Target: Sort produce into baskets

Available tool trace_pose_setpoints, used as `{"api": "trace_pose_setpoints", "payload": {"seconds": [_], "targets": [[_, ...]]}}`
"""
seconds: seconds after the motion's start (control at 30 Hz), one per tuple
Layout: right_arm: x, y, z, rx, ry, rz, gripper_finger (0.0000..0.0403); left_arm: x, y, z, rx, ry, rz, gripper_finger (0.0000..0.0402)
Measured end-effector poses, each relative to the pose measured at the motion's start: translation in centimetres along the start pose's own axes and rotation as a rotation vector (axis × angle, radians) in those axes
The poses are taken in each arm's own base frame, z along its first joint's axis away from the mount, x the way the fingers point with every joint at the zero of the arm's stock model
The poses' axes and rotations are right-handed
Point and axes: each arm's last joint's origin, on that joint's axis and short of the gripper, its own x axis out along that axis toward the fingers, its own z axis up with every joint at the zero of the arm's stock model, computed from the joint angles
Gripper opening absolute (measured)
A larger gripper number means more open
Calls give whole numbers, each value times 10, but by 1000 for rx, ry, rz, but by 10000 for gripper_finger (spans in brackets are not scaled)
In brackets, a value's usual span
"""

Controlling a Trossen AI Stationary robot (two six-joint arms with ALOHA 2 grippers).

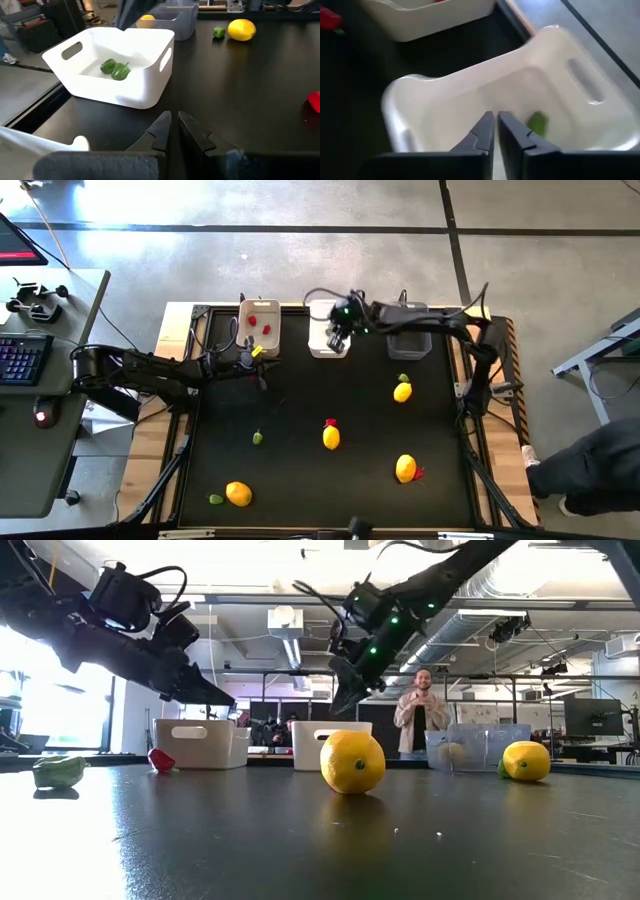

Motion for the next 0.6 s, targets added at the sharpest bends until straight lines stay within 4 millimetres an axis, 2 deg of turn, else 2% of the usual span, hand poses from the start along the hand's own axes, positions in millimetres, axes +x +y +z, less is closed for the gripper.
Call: {"api": "trace_pose_setpoints", "payload": {"seconds": [0.17, 0.33, 0.6], "targets": [[-15, 33, -27, 29, -85, 56, 22, 0, -1, 0, 10, -5, -28, 16], [-34, 61, -54, 52, -188, 120, 3, 1, 0, 2, 25, -10, -26, 16], [-64, 83, -95, 72, -304, 169, 2, 1, -3, 1, 27, -3, -101, 16]]}}
